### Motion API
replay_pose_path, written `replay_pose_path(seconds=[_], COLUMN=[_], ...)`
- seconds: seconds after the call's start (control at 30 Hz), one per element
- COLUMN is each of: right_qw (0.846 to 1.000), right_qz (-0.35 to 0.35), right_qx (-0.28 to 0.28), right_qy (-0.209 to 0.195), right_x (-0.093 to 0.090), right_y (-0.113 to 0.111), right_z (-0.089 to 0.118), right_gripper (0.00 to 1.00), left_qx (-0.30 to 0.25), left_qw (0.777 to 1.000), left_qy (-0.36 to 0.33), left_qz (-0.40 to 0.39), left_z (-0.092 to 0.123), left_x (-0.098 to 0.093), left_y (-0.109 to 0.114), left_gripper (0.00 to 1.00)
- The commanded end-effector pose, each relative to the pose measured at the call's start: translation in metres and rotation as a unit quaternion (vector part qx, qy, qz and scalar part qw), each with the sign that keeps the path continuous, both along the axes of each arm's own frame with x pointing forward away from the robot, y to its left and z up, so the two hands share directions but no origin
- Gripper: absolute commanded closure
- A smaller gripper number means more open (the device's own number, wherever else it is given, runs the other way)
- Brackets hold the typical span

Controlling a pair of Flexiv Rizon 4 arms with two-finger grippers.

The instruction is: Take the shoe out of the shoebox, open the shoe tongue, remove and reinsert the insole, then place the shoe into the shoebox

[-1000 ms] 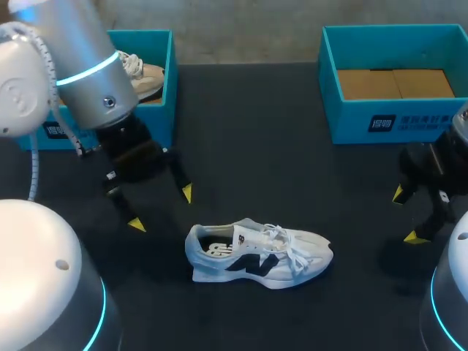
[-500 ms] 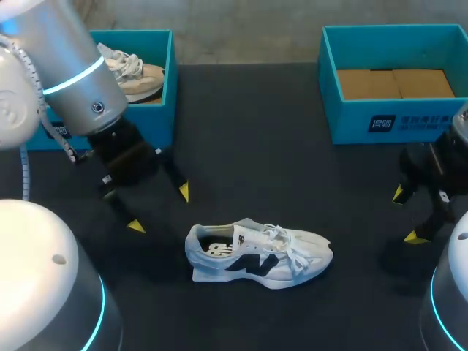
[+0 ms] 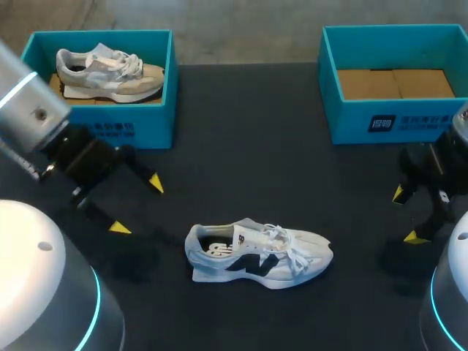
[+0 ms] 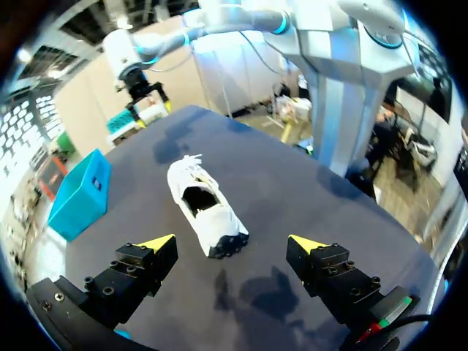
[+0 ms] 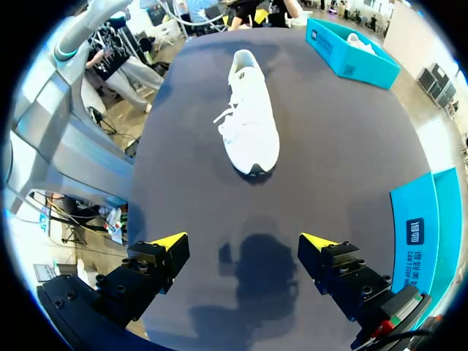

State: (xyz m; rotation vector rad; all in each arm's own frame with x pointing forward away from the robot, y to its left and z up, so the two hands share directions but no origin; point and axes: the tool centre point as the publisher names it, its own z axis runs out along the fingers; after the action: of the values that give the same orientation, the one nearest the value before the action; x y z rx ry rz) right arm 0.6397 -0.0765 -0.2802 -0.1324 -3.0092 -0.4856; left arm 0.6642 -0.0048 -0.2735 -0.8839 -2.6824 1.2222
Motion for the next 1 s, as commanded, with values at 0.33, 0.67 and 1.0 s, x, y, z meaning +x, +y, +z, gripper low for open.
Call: replay_pose_path(seconds=[0.33,0.67,1.0], right_qw=[1.0,1.0,1.0], right_qz=[-0.001,-0.001,-0.001], right_qx=[-0.001,-0.001,-0.001], right_qy=[-0.001,-0.001,-0.001], right_x=[-0.001,-0.001,-0.001], right_y=[0.0,0.0,0.0], right_z=[-0.001,-0.001,-0.001], right_gripper=[0.0,0.0,0.0], left_qx=[-0.177,-0.182,-0.198], left_qw=[0.963,0.96,0.954], left_qy=[0.075,0.109,0.119], left_qz=[0.191,0.185,0.193], left_z=[-0.034,-0.063,-0.091], left_x=[-0.001,0.0,0.005], left_y=[0.007,-0.001,-0.001], left_gripper=[0.0,0.0,0.0])
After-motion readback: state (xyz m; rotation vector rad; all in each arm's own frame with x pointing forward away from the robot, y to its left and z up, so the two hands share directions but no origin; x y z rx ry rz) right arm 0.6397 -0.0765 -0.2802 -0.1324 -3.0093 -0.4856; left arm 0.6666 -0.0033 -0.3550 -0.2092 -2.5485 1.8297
